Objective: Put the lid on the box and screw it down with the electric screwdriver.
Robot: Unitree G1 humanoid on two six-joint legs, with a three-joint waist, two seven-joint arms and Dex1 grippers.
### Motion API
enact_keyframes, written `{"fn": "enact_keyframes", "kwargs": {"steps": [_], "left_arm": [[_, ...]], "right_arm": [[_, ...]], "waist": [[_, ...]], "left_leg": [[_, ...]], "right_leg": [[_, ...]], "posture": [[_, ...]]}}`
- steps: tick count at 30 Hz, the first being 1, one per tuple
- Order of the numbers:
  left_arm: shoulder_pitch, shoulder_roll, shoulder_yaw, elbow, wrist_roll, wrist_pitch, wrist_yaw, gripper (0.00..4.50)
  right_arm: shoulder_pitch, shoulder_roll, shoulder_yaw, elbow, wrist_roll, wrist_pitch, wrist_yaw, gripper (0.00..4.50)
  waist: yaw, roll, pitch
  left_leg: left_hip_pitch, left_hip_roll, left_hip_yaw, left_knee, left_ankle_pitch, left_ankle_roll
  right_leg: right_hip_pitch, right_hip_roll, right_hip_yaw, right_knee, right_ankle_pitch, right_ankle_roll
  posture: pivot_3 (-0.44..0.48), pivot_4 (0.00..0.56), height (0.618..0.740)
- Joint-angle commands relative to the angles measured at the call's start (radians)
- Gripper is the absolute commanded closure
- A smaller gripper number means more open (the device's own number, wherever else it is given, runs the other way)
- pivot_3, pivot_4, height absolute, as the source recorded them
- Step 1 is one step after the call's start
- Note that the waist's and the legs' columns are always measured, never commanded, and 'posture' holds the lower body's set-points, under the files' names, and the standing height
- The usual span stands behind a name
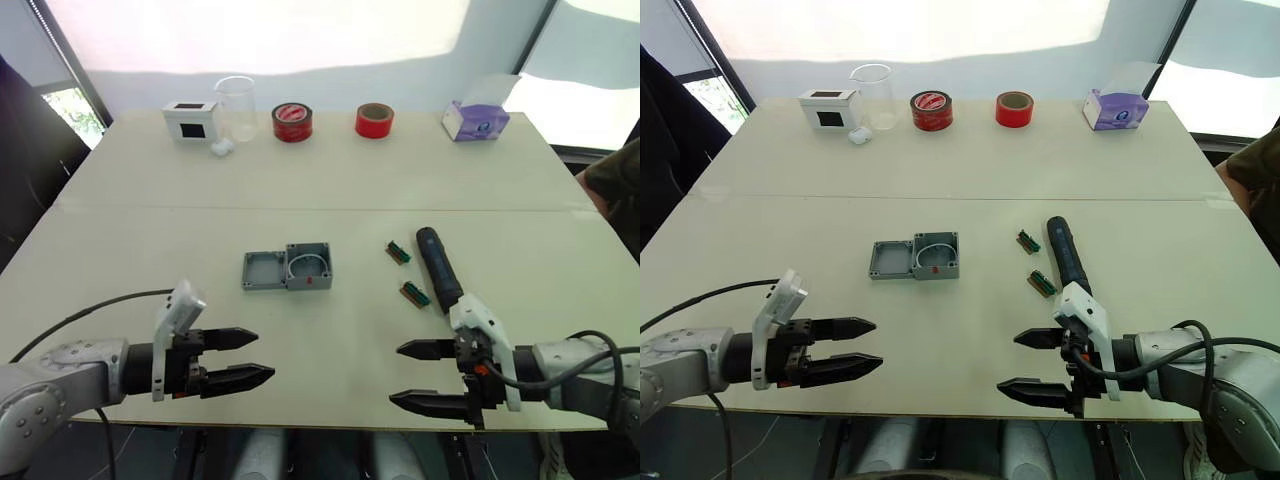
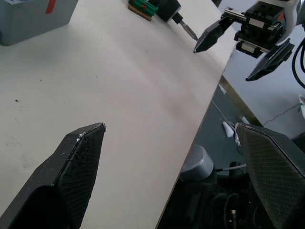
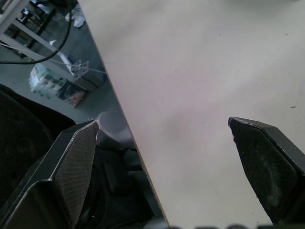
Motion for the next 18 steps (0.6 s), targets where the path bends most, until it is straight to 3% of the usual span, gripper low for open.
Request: {"fn": "enact_keyframes", "kwargs": {"steps": [1,10,18], "left_arm": [[-0.002,0.007,0.013,-0.011,0.018,-0.022,-0.014,0.02],[0.010,-0.008,-0.013,-0.016,0.136,-0.092,-0.021,0.02],[-0.034,-0.006,0.013,0.012,0.094,-0.065,-0.021,0.02]], "right_arm": [[-0.022,-0.001,-0.028,-0.027,0.046,0.000,-0.004,0.00],[-0.097,0.002,-0.012,-0.035,0.120,0.034,-0.074,0.00],[-0.165,0.051,-0.023,0.008,0.147,0.018,-0.130,0.00]], "waist": [[0.000,0.000,0.000],[0.000,0.000,0.000],[0.000,0.000,0.000]], "left_leg": [[0.000,0.000,0.000,0.000,0.000,0.000],[0.000,0.000,0.000,0.000,0.000,0.000],[0.000,0.000,0.000,0.000,0.000,0.000]], "right_leg": [[0.000,0.000,0.000,0.000,0.000,0.000],[0.000,0.000,0.000,0.000,0.000,0.000],[0.000,0.000,0.000,0.000,0.000,0.000]], "posture": [[0.000,0.150,0.740],[0.000,0.150,0.740],[0.000,0.150,0.740]]}}
